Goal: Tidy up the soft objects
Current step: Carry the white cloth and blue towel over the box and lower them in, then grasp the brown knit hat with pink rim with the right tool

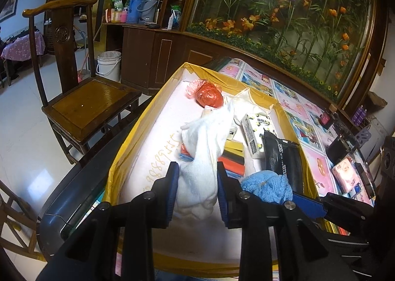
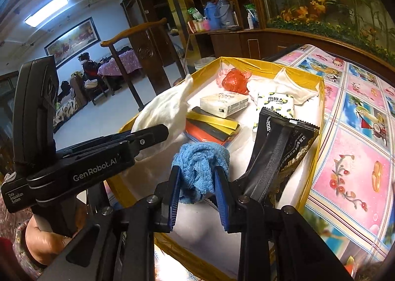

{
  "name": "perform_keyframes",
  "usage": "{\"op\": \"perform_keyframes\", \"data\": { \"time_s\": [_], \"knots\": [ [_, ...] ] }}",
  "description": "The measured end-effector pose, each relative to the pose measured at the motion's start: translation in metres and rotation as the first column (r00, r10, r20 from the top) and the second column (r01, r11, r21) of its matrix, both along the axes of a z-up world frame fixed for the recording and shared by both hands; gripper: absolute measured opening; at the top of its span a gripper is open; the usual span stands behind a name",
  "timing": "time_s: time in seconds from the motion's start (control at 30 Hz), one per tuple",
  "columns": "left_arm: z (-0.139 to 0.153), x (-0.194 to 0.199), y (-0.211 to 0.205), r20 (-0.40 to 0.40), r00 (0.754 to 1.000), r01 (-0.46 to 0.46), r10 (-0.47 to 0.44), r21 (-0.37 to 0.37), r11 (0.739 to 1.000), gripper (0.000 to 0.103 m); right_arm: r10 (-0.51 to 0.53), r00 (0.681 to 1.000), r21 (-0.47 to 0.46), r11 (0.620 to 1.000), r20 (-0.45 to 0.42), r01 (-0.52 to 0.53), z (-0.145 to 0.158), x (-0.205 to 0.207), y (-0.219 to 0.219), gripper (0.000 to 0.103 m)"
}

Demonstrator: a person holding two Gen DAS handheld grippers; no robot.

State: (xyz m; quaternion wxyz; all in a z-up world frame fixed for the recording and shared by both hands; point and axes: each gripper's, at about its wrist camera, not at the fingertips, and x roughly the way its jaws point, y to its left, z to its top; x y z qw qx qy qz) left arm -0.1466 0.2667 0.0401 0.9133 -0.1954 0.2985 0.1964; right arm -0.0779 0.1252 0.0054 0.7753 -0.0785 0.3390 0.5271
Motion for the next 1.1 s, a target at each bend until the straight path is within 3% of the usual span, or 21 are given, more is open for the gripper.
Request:
{"op": "perform_keyframes", "data": {
  "time_s": [0.07,0.2,0.43,0.77,0.97,1.1],
  "knots": [
    [0.001,0.001,-0.002,-0.003,1.000,0.000,0.000,0.007,1.000,0.035,0.005,1.000,0.000,1.000,0.006,-0.005,0.001,-0.002,-0.001,0.033],
    [0.005,0.001,-0.004,-0.002,1.000,0.002,-0.002,0.024,1.000,0.056,0.008,1.000,0.014,1.000,0.026,-0.009,0.004,-0.006,-0.005,0.036],
    [0.013,-0.004,-0.003,0.014,1.000,-0.011,0.011,0.024,1.000,0.056,-0.003,0.999,0.100,0.995,0.037,0.000,0.019,-0.005,-0.022,0.036],
    [0.028,-0.005,-0.026,0.037,0.999,0.032,-0.033,0.036,0.999,0.058,-0.091,0.996,0.176,0.980,0.002,0.089,0.031,0.014,-0.064,0.036],
    [0.036,0.003,-0.066,0.048,0.991,0.124,-0.127,0.046,0.991,0.059,-0.179,0.983,0.232,0.956,-0.024,0.180,0.040,0.033,-0.110,0.036],
    [0.035,0.011,-0.108,0.037,0.972,0.231,-0.233,0.052,0.972,0.064,-0.256,0.964,0.270,0.926,-0.073,0.266,0.043,0.052,-0.152,0.036]
  ]
}}
